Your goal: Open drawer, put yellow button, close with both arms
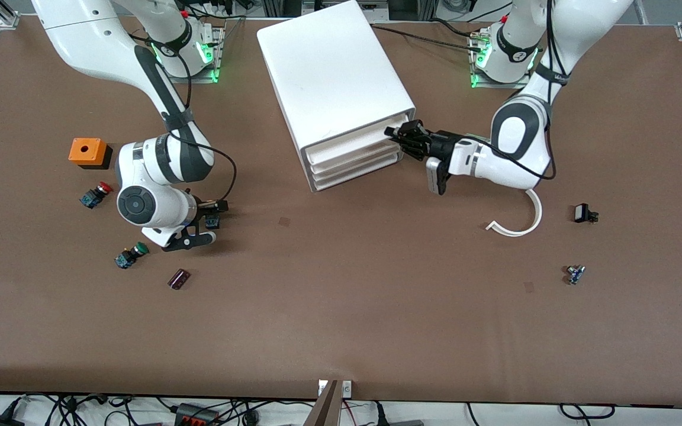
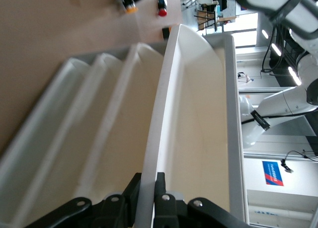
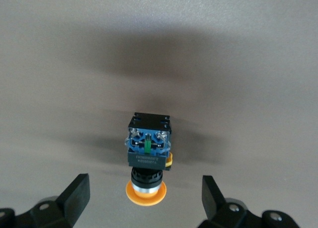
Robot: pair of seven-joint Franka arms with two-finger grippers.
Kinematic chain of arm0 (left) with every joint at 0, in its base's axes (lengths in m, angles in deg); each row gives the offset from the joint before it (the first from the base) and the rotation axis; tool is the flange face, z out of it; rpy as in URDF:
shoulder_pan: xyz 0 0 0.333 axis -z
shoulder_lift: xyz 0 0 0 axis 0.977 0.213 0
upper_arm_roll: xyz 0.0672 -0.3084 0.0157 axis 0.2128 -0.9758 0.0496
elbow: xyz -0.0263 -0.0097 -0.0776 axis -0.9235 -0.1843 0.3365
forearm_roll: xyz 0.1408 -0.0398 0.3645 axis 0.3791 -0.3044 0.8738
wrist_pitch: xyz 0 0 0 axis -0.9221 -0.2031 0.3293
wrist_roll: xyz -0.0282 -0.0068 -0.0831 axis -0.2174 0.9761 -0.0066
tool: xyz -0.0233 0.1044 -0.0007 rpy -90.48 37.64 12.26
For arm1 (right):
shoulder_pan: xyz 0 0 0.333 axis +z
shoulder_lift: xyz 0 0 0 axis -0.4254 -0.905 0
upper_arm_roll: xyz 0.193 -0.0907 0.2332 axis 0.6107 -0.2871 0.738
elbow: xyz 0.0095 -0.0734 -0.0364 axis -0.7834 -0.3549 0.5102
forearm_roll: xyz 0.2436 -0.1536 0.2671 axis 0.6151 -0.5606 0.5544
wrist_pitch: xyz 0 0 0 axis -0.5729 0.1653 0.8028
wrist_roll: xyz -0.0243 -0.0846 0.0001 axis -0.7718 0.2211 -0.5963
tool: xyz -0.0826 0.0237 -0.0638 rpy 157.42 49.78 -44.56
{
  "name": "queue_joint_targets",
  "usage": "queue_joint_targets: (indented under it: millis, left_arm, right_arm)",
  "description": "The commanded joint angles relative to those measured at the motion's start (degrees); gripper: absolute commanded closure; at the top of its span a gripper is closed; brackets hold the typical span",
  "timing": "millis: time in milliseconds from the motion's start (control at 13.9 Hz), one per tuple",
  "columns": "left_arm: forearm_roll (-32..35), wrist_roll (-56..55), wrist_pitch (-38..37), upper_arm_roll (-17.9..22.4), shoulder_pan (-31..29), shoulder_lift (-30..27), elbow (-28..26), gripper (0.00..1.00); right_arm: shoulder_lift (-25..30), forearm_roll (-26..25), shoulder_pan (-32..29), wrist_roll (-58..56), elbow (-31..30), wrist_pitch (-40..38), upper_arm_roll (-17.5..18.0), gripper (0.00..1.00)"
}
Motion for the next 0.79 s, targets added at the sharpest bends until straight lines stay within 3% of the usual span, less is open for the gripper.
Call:
queue_joint_targets:
  millis: [0,287,359,430,502,574,717]
  left_arm:
    - [7.85,-3.47,-0.43,0.06,-4.53,6.54,10.01,0.92]
    - [12.7,-5.94,-1.31,0.41,-6.74,10.33,17.06,0.9]
    - [12.97,-6.11,-1.31,0.41,-6.74,10.51,17.6,0.88]
    - [12.98,-7.07,-1.31,0.41,-6.74,10.52,17.69,0.72]
    - [13.15,-9.0,-1.4,0.33,-6.74,10.43,17.78,0.26]
    - [13.15,-9.63,-1.49,0.32,-6.83,10.17,17.95,0.0]
    - [13.15,-11.55,-3.76,0.5,-7.01,9.99,19.79,0.0]
  right_arm:
    - [-2.13,0.13,0.69,1.7,-0.51,3.47,-0.31,0.0]
    - [-2.83,0.13,0.78,2.23,-0.51,4.27,-0.31,0.0]
    - [-2.75,0.13,0.78,2.23,-0.51,4.0,-0.31,0.07]
    - [-2.49,0.13,0.7,2.32,-0.51,3.83,-0.31,0.37]
    - [-2.22,0.39,0.7,2.5,-0.51,3.65,-0.31,0.63]
    - [-2.22,0.31,0.61,3.8,-0.51,3.13,-0.31,0.79]
    - [-2.22,0.31,0.61,4.78,-0.43,2.77,-0.31,0.94]
